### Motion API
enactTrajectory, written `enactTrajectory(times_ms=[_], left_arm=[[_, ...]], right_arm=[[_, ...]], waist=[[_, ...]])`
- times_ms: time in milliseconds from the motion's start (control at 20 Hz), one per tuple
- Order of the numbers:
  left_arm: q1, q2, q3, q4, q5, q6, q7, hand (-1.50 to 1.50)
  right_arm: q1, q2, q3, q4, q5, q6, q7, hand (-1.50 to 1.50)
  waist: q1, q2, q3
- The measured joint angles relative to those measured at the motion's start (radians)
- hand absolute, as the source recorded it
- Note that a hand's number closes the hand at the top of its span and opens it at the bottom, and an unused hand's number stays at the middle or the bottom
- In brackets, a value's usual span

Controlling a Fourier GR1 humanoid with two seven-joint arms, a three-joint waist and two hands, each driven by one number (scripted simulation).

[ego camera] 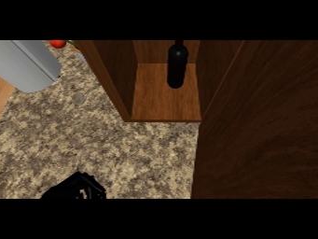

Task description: Pick up the wine, place it into the cabinet and close the cabinet

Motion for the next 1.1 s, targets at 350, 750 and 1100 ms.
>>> enactTrajectory(times_ms=[350, 750, 1100], left_arm=[[0.102, 0.121, 0.159, -0.033, 0.087, -0.132, -0.051, 1.50], [0.204, 0.229, 0.330, -0.040, 0.196, -0.272, -0.090, 1.50], [0.258, 0.292, 0.427, -0.005, 0.262, -0.381, -0.105, 1.50]], right_arm=[[0.088, 0.024, 0.212, -0.019, -0.012, 0.054, 0.015, 1.50], [0.055, 0.088, 0.480, -0.030, 0.015, 0.086, 0.042, 1.50], [-0.033, 0.198, 0.672, -0.036, 0.177, 0.022, 0.130, 1.50]], waist=[[-0.002, -0.001, -0.001], [-0.001, -0.008, -0.003], [-0.006, -0.017, -0.006]])
